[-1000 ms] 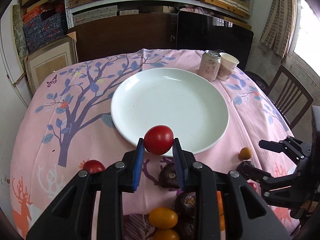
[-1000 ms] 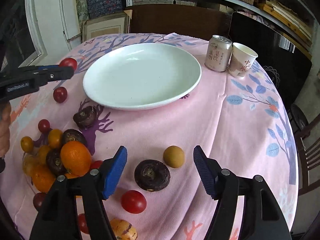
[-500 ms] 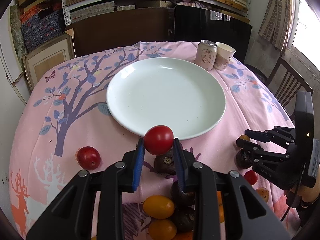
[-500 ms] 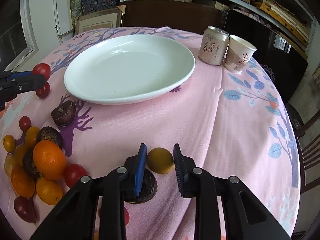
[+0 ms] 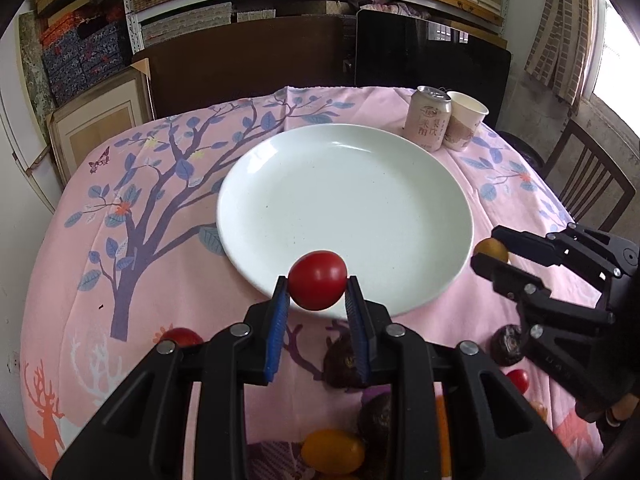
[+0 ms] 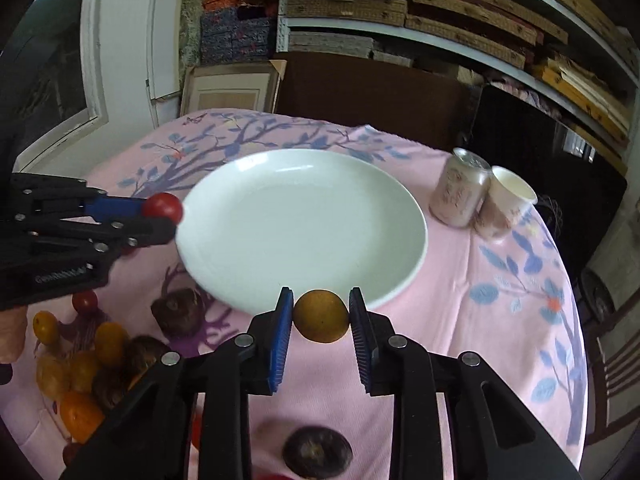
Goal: Organize fruits
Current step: 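Carry both fruits onto the white plate and open both grippers, then grasp the pale brown pear with the right gripper while the left gripper grasps the pale yellow grapefruit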
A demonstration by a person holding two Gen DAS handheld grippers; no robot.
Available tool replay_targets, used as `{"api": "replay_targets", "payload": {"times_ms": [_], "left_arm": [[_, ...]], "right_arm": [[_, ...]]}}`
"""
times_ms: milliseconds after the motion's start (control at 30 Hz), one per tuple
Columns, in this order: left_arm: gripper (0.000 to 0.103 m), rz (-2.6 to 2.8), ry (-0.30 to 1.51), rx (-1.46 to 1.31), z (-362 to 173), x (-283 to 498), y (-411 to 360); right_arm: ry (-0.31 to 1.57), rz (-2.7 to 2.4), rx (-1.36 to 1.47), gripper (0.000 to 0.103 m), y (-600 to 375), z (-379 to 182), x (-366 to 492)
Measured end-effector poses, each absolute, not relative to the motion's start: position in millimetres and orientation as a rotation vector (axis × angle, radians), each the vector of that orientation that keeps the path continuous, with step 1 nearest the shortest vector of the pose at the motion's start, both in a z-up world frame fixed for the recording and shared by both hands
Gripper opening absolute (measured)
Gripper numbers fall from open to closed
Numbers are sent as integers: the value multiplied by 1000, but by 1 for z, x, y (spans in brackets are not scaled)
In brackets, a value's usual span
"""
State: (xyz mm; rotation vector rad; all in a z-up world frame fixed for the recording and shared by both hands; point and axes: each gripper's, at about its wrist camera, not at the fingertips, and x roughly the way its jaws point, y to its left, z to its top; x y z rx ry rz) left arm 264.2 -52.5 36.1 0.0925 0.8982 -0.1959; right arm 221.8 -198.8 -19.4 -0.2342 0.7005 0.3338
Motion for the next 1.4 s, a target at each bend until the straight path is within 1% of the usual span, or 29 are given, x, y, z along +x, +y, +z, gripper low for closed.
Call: {"api": "replay_targets", "payload": {"times_ms": [133, 167, 200, 233, 267, 300, 333, 533, 667, 833, 1033, 1100, 1367, 1400], "left_arm": [[28, -170, 934, 100, 20, 288, -55], [28, -168, 943, 102, 16, 291, -56], [28, -170, 955, 98, 12, 294, -56], [29, -170, 965, 95, 9, 297, -56], [35, -161, 969, 95, 7, 297, -55], [48, -145, 964, 93, 8, 297, -54], [51, -136, 949, 88, 10, 295, -52], [52, -135, 924, 75, 26, 267, -45], [62, -124, 911, 97, 33, 234, -42], [62, -117, 868, 90, 41, 180, -28], [62, -96, 881, 67, 29, 124, -4], [64, -84, 883, 61, 23, 107, 6], [65, -103, 943, 69, -6, 70, 18], [66, -114, 950, 67, -10, 70, 17]], "right_arm": [[728, 350, -261, 29, -176, -30, 250], [740, 348, -263, 31, -174, -35, 255], [753, 347, -265, 41, -172, -38, 258], [747, 330, -267, 49, -172, -39, 258], [727, 312, -270, 59, -173, -37, 255], [715, 312, -263, 59, -175, -34, 252], [717, 322, -250, 59, -178, -32, 248], [736, 324, -163, 59, -204, -18, 217], [754, 330, -121, 68, -218, -12, 187], [758, 361, -138, 69, -227, -14, 137], [800, 355, -136, 69, -237, -32, 83], [802, 343, -146, 69, -240, -37, 69], [820, 283, -106, 69, -252, -50, 46], [821, 282, -102, 69, -252, -51, 45]]}}
